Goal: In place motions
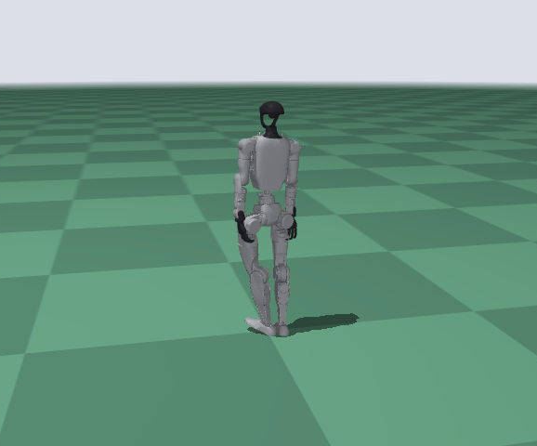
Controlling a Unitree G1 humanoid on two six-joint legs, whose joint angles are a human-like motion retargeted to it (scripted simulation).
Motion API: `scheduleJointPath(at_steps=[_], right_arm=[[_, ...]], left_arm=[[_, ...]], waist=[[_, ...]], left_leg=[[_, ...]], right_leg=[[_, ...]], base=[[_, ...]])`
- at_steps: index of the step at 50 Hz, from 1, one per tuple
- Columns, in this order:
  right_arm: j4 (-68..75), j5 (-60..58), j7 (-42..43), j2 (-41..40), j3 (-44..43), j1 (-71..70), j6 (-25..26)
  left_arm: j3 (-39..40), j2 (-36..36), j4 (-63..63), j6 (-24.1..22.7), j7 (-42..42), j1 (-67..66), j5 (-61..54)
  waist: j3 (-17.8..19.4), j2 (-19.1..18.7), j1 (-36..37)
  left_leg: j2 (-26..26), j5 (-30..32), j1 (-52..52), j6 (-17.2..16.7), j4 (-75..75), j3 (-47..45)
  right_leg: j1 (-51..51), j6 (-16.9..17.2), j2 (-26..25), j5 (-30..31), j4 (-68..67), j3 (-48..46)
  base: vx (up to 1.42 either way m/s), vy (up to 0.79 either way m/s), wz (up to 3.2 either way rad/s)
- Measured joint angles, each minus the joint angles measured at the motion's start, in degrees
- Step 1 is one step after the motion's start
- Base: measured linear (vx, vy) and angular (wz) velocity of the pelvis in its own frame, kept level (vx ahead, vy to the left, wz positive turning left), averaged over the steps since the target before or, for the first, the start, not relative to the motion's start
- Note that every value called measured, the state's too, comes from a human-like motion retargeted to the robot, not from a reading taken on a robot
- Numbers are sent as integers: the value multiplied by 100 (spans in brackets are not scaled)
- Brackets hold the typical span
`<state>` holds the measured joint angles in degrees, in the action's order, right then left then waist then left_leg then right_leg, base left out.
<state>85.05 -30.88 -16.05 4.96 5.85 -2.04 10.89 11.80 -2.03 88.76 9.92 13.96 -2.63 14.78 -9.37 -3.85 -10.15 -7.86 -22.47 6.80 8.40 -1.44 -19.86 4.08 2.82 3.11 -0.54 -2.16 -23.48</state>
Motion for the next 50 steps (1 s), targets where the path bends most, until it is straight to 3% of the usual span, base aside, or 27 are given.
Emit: scheduleJointPath(at_steps=[28,33,38,40,48,50], right_arm=[[-368,41,-74,-1,71,-38,-143],[-491,-11,0,35,94,-56,-174],[-489,47,44,66,40,-55,-184],[-479,106,41,90,-78,11,-208],[-379,194,53,185,-521,327,-300],[-318,175,56,198,-688,384,-330]], left_arm=[[-65,-17,-64,-90,48,47,-10],[-32,-36,-84,-100,77,50,-50],[53,-101,-78,-80,123,16,-41],[55,-133,-51,-57,108,14,5],[107,-240,-73,-78,84,-124,-60],[30,-248,-8,-74,56,-141,-130]], waist=[[149,32,-131],[133,-10,-238],[138,54,35],[124,104,190],[112,345,705],[200,347,145]], left_leg=[[-144,-119,-84,159,104,328],[57,-160,111,51,14,289],[216,-155,234,27,-6,-202],[233,-167,222,15,-4,-365],[247,-115,114,-71,-9,-625],[86,-1,93,-32,-69,48]], right_leg=[[74,66,114,-182,-330,-113],[425,53,129,-178,-792,308],[666,51,-53,-274,-946,1723],[659,68,-2,-289,-848,1886],[411,297,218,-212,-508,1685],[223,213,242,-62,-278,1037]], base=[[-6,3,3],[-14,1,-13],[-6,-2,-75],[4,-2,-51],[12,-4,-9],[12,-3,219]])
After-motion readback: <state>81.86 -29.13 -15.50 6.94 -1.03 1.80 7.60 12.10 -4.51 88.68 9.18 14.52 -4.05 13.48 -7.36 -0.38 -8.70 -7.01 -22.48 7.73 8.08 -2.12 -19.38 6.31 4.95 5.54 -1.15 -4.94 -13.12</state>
